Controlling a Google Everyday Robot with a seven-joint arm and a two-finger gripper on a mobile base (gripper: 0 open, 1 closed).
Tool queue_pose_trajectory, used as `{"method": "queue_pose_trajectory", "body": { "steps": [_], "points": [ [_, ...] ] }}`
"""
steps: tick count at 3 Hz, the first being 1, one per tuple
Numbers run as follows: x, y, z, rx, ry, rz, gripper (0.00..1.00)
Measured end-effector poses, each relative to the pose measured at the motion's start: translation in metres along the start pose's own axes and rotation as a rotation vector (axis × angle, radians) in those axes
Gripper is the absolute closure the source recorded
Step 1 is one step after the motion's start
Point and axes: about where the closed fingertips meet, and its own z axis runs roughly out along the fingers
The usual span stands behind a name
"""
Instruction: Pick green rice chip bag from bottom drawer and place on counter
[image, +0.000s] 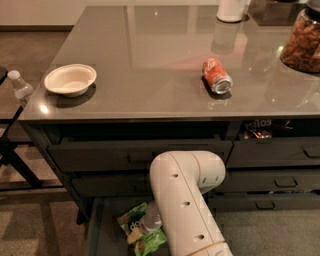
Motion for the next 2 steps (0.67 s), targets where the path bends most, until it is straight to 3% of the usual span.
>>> {"method": "queue_pose_trajectory", "body": {
  "steps": [2],
  "points": [
    [0.0,0.0,0.0,0.0,0.0,0.0,0.61]
  ]
}}
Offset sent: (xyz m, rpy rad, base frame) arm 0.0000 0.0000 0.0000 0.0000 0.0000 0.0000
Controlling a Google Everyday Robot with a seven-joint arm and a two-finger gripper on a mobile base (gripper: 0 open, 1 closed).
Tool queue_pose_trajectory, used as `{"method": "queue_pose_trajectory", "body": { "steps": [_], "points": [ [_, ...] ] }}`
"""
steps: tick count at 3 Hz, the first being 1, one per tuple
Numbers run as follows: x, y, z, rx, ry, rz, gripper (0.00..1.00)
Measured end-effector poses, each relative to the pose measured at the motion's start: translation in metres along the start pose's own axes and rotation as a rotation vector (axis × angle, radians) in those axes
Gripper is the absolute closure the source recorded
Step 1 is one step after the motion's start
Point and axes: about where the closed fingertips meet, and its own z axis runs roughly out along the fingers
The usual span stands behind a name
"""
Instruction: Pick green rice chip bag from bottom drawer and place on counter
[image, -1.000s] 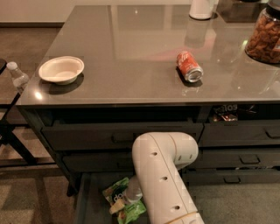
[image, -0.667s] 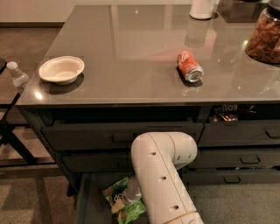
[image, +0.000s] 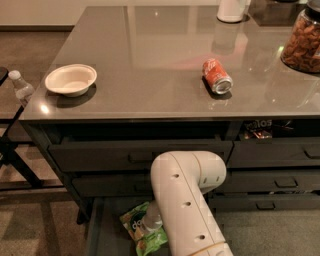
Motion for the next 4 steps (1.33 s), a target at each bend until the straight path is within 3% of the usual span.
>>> {"method": "queue_pose_trajectory", "body": {
  "steps": [1,2,3,4],
  "points": [
    [0.0,0.0,0.0,0.0,0.0,0.0,0.84],
    [0.0,0.0,0.0,0.0,0.0,0.0,1.0],
    [0.0,0.001,-0.003,0.0,0.0,0.0,1.0],
    [0.006,0.004,-0.029,-0.027,-0.01,0.025,1.0]
  ]
}}
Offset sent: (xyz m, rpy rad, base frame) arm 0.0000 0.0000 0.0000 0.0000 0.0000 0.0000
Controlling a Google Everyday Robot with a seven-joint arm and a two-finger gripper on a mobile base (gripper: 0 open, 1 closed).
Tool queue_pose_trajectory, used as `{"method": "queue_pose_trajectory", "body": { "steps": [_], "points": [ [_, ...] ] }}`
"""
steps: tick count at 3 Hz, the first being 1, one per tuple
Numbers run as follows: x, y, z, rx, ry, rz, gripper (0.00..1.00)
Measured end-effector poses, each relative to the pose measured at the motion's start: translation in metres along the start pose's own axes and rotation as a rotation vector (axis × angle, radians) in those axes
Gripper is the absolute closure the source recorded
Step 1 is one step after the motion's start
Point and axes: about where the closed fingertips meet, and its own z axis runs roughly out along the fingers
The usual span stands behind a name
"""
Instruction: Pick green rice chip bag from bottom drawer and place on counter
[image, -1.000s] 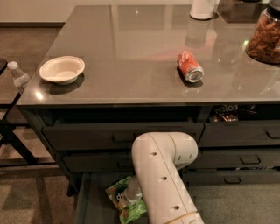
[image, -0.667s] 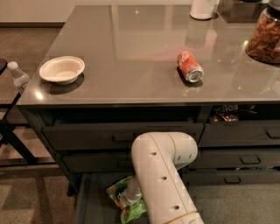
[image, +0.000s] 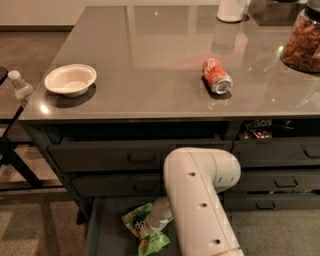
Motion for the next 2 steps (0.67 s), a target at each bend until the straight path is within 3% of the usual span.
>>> {"method": "queue_pose_trajectory", "body": {
  "steps": [1,2],
  "points": [
    [0.0283,-0.0045,-0.0702,0.013,-0.035,0.079,1.0],
    [0.0343,-0.0018,-0.0721,0.012,-0.026,0.075,1.0]
  ]
}}
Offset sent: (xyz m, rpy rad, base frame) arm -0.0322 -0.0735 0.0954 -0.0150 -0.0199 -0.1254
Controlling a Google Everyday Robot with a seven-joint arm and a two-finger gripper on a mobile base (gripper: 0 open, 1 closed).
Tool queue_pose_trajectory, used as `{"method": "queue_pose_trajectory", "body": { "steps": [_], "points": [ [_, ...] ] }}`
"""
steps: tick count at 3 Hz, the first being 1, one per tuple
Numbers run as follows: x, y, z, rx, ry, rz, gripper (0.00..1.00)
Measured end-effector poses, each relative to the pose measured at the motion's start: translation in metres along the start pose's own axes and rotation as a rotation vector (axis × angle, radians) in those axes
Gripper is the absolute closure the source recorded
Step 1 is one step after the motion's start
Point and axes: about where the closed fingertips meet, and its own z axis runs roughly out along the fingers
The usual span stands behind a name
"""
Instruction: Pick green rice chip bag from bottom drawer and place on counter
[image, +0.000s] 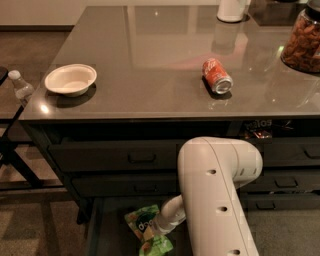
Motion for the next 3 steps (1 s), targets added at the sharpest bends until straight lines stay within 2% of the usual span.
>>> {"method": "queue_pose_trajectory", "body": {
  "steps": [1,2,3],
  "points": [
    [0.001,0.002,-0.004,-0.004,0.009,-0.015,1.0],
    [0.015,-0.003,-0.028,0.019,0.022,0.004,1.0],
    [0.042,-0.008,-0.066,0.052,0.029,0.043,1.0]
  ]
}}
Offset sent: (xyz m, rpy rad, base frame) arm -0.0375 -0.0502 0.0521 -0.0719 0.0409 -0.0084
